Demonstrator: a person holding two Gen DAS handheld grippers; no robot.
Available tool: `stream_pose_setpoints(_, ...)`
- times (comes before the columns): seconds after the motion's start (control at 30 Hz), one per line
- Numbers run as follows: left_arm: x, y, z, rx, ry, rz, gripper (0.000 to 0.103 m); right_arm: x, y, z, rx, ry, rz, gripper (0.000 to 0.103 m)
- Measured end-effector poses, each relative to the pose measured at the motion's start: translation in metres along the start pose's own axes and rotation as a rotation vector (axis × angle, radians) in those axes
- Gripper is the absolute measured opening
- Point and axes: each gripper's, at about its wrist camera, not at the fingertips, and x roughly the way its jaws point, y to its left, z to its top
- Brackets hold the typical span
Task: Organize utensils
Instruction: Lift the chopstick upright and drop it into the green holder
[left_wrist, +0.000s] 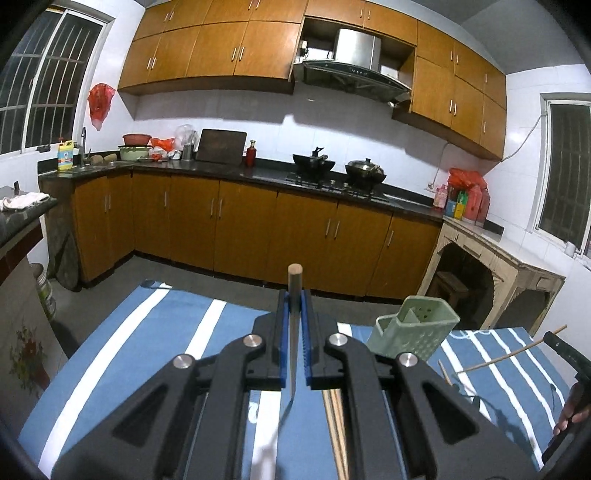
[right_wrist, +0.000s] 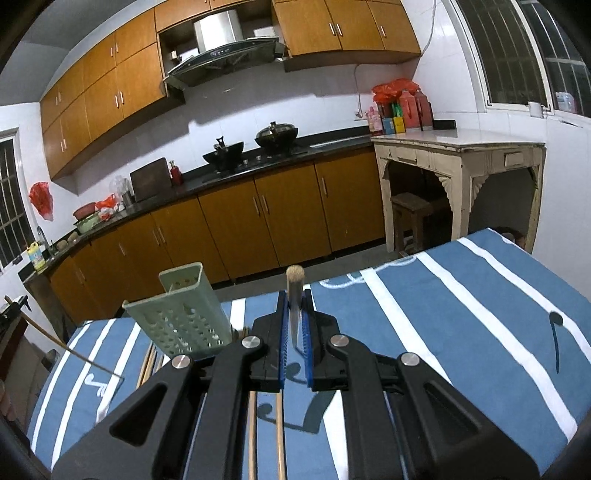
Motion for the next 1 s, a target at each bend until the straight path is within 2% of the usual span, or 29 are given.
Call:
stream_pose_setpoints(0.2,-0.004,-0.008,0.033,0.014,-0.047,-0.017,0.007,-0.005,0.014,0.04,-0.026,-0.064,0.017,0.008)
stream_pose_setpoints(0.33,-0.009,-0.022,0.066,0.023,-0.091,-0.05,0.007,-0.016,0.031,0.077,-0.035,-0.131,0.059,0.008)
stream_pose_setpoints(0.57,-0.012,-0.065,0.122,0.025,-0.185,-0.126,0.007,-0.031,0.072,0.128,-0.062,-0.264,0.141,0.008)
stream_pose_setpoints(0.7,0.0,-0.091,0.129,0.029,-0.199,-0.159,0.007,-0.02,0.087,0.127,-0.068,-0.265,0.181,0.008)
stream_pose_setpoints(1.0,0.041,-0.126,0.103,0.026,-0.179,-0.187,0.007,0.022,0.103,0.1,-0.088,-0.222,0.212,0.008)
